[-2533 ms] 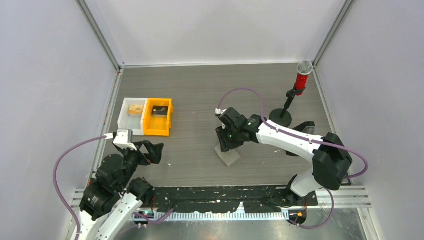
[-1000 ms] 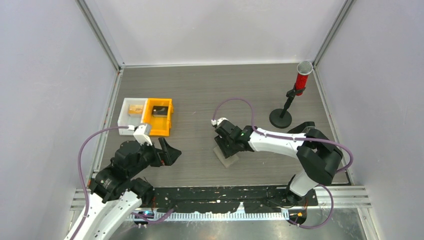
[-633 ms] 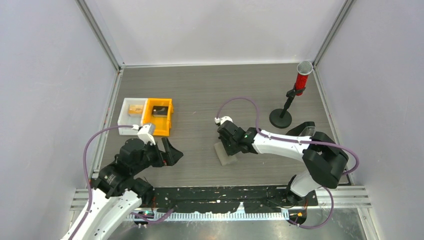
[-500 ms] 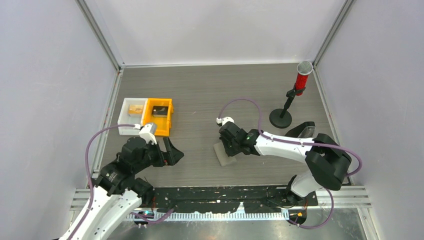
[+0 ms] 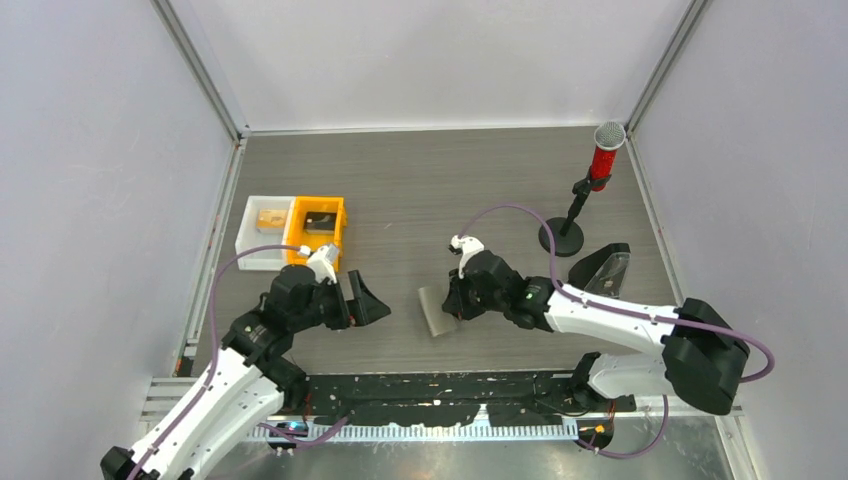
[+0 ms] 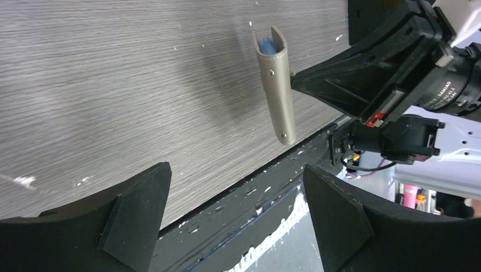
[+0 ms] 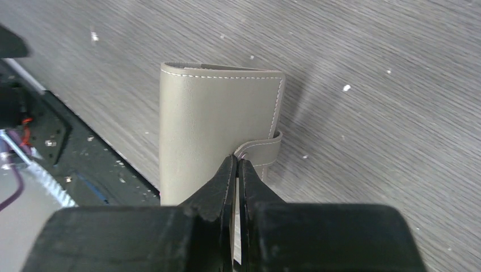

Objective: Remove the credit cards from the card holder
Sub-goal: Open the card holder at the center of the board.

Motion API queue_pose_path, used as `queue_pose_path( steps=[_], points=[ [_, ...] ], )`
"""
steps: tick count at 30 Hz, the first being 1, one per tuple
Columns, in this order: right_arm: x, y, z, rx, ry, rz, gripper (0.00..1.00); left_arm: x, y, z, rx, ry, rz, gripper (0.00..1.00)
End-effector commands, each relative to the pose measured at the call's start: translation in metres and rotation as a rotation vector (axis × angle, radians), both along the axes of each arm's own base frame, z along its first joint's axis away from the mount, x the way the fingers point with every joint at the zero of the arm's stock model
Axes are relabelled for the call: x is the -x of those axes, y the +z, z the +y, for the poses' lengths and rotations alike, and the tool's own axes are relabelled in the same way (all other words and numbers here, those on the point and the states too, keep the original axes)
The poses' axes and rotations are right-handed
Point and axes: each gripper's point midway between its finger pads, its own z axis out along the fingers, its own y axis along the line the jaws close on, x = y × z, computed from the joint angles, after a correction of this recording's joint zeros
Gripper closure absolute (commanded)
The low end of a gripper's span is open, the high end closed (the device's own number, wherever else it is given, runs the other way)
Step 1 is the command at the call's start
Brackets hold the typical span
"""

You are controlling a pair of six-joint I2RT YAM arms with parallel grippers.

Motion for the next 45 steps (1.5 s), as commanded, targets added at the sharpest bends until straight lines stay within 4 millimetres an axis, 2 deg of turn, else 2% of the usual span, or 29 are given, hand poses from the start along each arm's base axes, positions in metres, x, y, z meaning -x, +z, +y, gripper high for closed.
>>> queue_pose_path(
  steps=[1, 4, 8, 15, 20, 27, 34, 38, 45],
  points=[
    [0.0, 0.041, 0.025, -0.204, 0.024, -0.049, 0.95, -0.014, 0.026, -0.03, 0.165, -0.061, -0.066, 0.1],
    [0.003, 0.044, 0.026, -0.22, 0.029, -0.042, 0.95, -0.019, 0.029, -0.042, 0.219, -0.088, -0.078, 0.07],
    [0.002, 0.051, 0.029, -0.259, 0.029, -0.059, 0.95, -0.023, 0.028, -0.057, 0.281, -0.13, -0.055, 0.1],
    [0.006, 0.047, 0.029, -0.273, 0.03, -0.038, 0.95, -0.03, 0.011, -0.078, 0.254, -0.173, 0.005, 0.13],
    [0.008, 0.051, 0.028, -0.285, 0.032, -0.042, 0.95, -0.033, -0.01, -0.091, 0.178, -0.203, 0.045, 0.14],
    [0.015, 0.05, 0.02, -0.303, 0.038, -0.051, 0.95, -0.038, -0.038, -0.094, 0.09, -0.201, 0.099, 0.24],
    [0.015, 0.028, 0.01, -0.263, 0.005, -0.036, 0.95, -0.039, -0.07, -0.086, -0.008, -0.168, 0.149, 0.31],
    [0.018, 0.025, 0.01, -0.276, 0.014, -0.033, 0.95, -0.037, -0.088, -0.085, -0.048, -0.167, 0.195, 0.34],
    [0.017, 0.028, 0.009, -0.285, 0.013, -0.052, 0.95, -0.029, -0.1, -0.084, -0.1, -0.175, 0.241, 0.37]
  ],
)
